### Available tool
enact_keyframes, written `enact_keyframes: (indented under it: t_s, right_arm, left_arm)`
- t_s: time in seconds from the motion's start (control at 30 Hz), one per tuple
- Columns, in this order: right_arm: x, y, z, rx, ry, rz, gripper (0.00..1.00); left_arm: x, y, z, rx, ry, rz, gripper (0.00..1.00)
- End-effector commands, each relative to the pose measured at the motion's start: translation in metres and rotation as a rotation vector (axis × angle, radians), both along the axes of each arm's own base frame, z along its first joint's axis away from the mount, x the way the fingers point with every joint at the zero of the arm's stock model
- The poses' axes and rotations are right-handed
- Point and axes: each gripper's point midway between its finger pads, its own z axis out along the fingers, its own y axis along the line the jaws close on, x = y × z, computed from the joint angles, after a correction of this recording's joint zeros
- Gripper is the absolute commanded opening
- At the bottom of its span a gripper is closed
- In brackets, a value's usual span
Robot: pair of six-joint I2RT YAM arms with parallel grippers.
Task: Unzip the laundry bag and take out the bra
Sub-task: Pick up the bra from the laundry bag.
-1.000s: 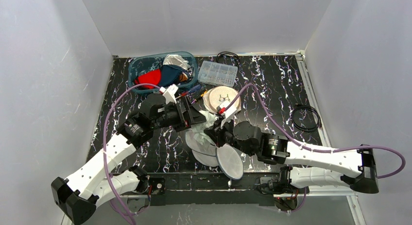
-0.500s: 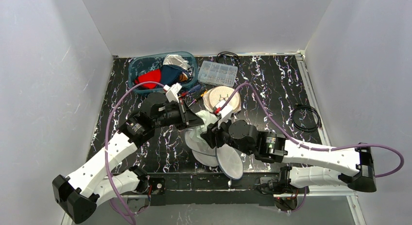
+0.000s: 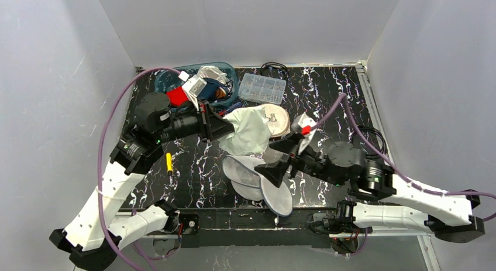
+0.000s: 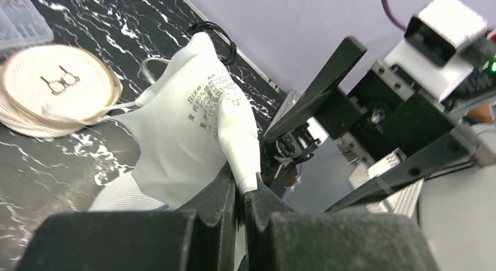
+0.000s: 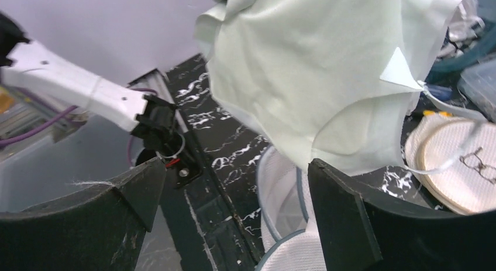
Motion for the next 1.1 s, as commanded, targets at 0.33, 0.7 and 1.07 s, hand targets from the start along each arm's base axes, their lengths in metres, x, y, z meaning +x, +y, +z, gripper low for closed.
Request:
enact_keyframes:
  t_s: [0.33, 0.7, 1.07]
  right_arm:
    - [-0.012, -0.046, 0.022, 0.128, -0.124, 0.026, 0.98]
    - [0.029, -0.077, -0.025, 0.154, -0.062, -0.272, 0.98]
    - [0.045, -0.087, -0.052, 0.029, -0.111, -0.362, 0.98]
  left_arm:
    - [0.054, 0.025, 0.066, 0.166, -0.378, 0.084, 0.00]
    - [0.185, 0.042, 0.071, 0.148, -0.349, 0.318, 0.00]
    - [0.286, 0.060, 0.021, 0.065, -0.200, 0.344, 0.00]
